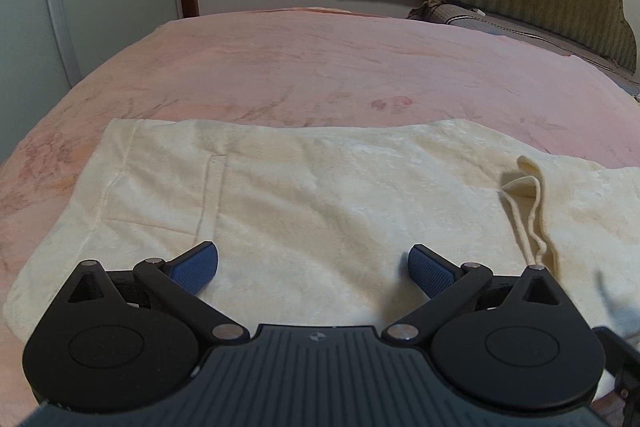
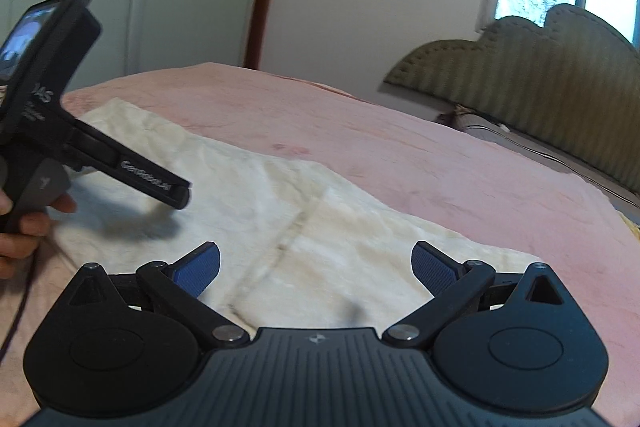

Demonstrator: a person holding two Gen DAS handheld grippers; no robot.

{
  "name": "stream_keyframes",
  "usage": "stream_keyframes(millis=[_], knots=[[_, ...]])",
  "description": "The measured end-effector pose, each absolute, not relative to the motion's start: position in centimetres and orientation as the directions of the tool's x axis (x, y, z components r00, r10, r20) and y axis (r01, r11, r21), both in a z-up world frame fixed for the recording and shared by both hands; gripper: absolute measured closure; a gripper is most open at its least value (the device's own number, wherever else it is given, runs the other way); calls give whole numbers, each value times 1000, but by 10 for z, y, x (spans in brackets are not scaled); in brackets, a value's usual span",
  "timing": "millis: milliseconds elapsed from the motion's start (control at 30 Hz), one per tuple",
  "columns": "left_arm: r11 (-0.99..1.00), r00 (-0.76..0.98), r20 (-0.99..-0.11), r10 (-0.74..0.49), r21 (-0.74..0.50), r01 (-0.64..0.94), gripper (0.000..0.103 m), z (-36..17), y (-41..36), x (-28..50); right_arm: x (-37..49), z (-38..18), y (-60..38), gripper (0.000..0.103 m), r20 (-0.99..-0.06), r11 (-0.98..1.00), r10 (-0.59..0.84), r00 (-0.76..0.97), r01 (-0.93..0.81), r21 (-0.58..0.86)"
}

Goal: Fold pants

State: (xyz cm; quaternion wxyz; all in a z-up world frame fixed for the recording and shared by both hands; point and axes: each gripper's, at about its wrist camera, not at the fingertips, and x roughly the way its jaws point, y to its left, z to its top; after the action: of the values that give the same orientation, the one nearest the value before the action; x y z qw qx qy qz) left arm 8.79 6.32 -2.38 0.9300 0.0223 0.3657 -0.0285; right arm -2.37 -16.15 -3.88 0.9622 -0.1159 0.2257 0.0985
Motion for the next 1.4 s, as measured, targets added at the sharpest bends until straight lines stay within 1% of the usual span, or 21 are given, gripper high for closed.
stream_keyframes(millis=[200,433,500,633,733,800,867,933,1033,1133,1200,1267,1333,1400], knots=[[999,727,-686,-30,12,53,0,-23,75,85,-27,-42,-143,1,-469,936,188,863,-301,-180],[996,729,-683,47,84,15,0,-23,87,80,-33,-41,-112,1,-471,888,286,835,-415,-197],[997,730,-682,43,76,12,0,-23,93,78,-34,-42,-97,1,-474,860,310,824,-455,-230],[995,744,-664,79,98,-18,0,-17,103,72,-40,-50,-68,1,-480,794,330,813,-514,-324],[988,763,-629,148,132,-83,0,-11,120,65,-43,-56,-51,1,-480,757,329,814,-531,-382],[980,768,-609,198,126,-153,0,-5,141,61,-44,-60,-42,1,-476,729,334,814,-543,-417],[975,761,-613,211,77,-208,0,0,167,57,-46,-65,-31,1,-476,698,343,810,-559,-447],[966,735,-648,200,2,-260,1,5,196,54,-46,-72,-19,1,-465,669,337,819,-556,-494],[950,701,-697,153,-92,-300,5,6,228,47,-45,-82,0,1,-424,635,319,848,-523,-569],[935,691,-715,106,-164,-314,6,6,246,40,-42,-87,16,1,-383,612,313,869,-493,-618],[922,684,-728,49,-231,-311,6,5,254,38,-38,-87,28,1,-373,589,327,868,-496,-638],[902,676,-736,-40,-318,-293,5,0,259,40,-32,-88,40,1,-377,565,348,858,-513,-646],[888,666,-739,-102,-369,-274,5,-4,260,43,-26,-88,52,8,-373,548,368,852,-523,-653],[886,663,-739,-116,-379,-267,5,-5,258,43,-19,-90,65,12,-368,532,378,849,-525,-664]])
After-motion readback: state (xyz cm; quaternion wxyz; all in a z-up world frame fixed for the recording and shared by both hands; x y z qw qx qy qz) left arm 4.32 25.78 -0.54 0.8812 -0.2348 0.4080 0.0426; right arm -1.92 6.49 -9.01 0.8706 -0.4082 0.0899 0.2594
